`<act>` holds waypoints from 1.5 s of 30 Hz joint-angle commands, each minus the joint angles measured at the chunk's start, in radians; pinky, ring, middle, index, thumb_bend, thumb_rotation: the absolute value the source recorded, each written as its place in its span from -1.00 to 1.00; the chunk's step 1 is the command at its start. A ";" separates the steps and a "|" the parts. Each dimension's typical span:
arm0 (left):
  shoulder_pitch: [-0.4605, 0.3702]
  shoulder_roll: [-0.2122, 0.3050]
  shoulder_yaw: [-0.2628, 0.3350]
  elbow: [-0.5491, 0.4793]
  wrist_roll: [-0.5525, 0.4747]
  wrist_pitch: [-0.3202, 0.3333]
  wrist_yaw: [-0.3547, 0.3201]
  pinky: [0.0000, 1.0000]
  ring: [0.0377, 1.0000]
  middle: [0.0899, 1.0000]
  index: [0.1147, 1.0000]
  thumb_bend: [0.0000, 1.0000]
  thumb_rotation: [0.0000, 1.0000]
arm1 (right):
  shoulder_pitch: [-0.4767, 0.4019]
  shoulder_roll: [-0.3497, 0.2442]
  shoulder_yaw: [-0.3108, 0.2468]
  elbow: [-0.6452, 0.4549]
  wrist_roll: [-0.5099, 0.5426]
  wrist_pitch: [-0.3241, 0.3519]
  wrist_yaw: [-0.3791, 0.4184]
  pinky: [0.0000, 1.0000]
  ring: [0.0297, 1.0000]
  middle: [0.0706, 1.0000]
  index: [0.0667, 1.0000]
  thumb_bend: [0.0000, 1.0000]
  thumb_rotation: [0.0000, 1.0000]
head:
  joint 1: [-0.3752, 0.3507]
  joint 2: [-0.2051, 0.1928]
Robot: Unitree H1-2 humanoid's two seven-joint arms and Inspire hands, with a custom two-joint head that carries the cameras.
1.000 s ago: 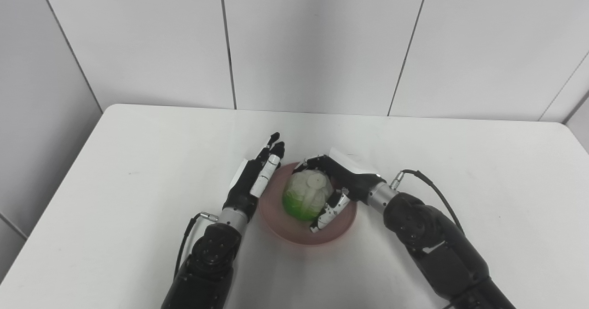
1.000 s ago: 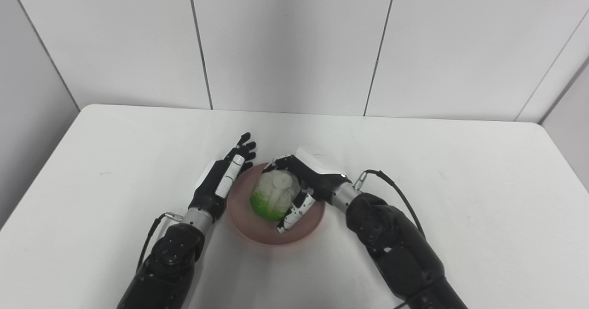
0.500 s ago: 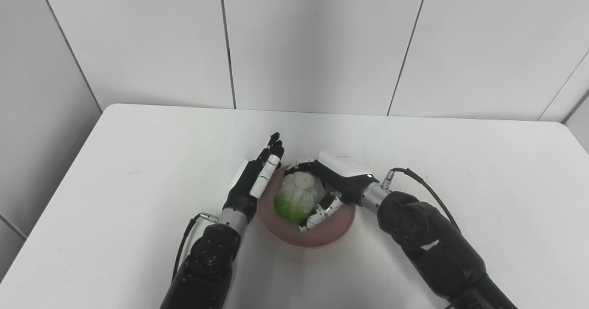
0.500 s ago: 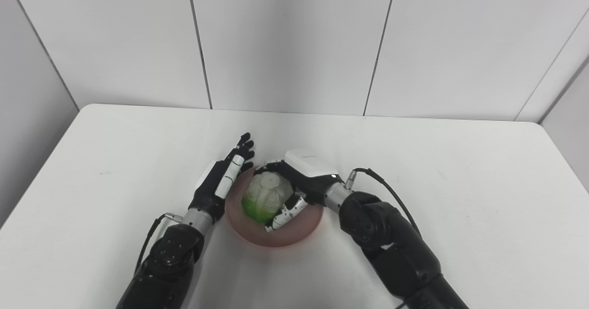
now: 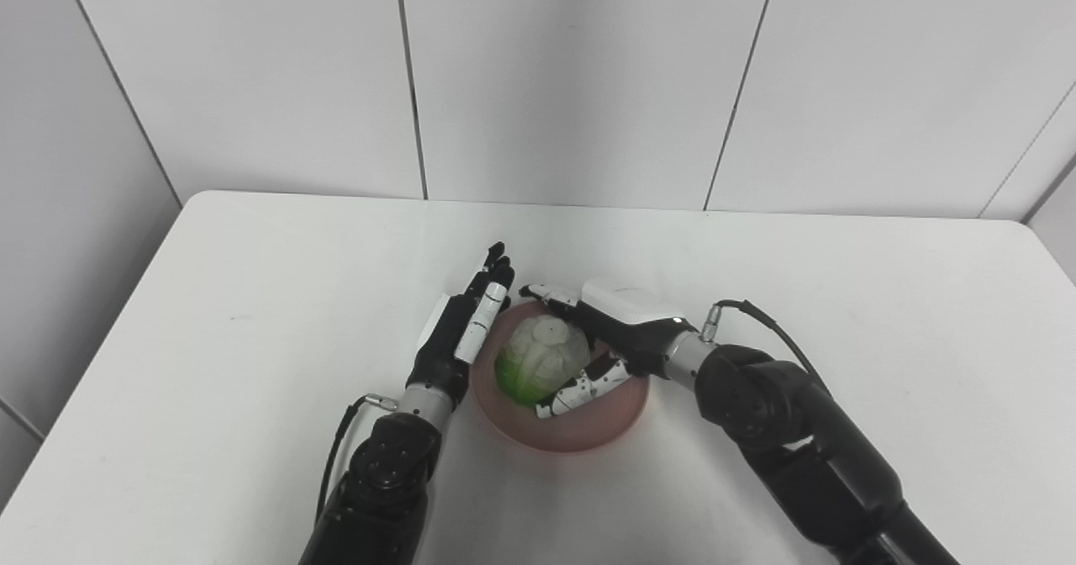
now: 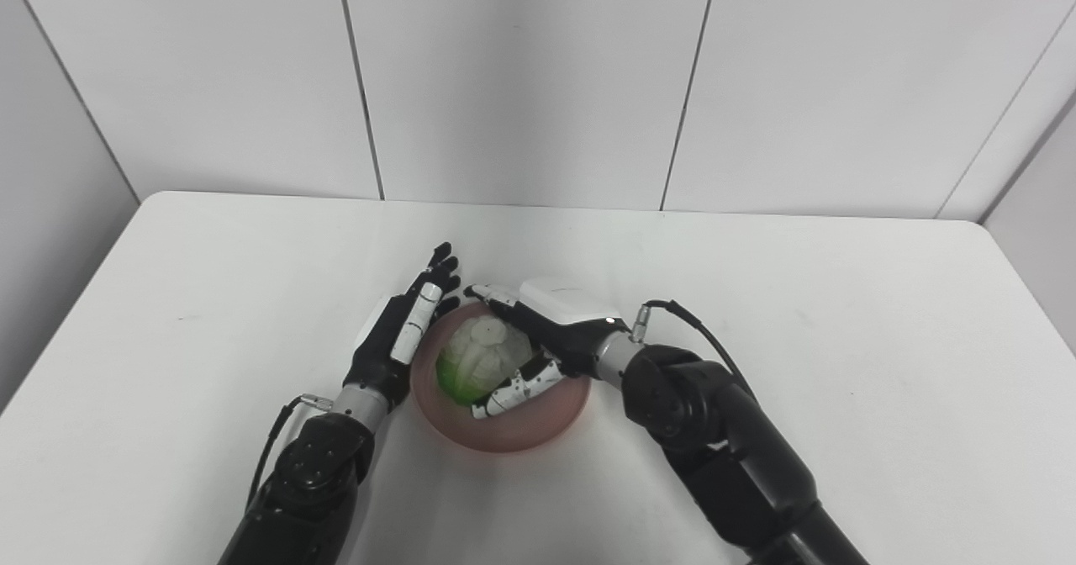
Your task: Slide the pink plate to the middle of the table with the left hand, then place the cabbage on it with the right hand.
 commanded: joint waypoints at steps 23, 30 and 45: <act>0.031 -0.009 0.005 0.039 -0.025 0.038 -0.039 0.85 0.91 0.94 0.97 0.54 1.00 | -0.061 -0.110 -0.237 -0.230 0.153 0.107 0.037 0.61 0.84 0.96 1.00 1.00 0.13 | -0.047 -0.008; 0.048 0.002 0.007 0.030 -0.023 -0.001 -0.033 0.94 0.91 0.94 0.97 0.50 1.00 | 0.063 -0.074 -0.308 -0.173 0.200 0.055 -0.117 0.70 0.90 0.99 1.00 1.00 0.55 | -0.056 -0.029; 0.176 0.014 0.043 -0.170 -0.006 -0.009 0.009 1.00 1.00 1.00 1.00 0.62 1.00 | 0.306 0.197 -0.518 0.056 0.530 -0.135 -0.413 0.99 1.00 1.00 1.00 0.55 1.00 | -0.075 -0.062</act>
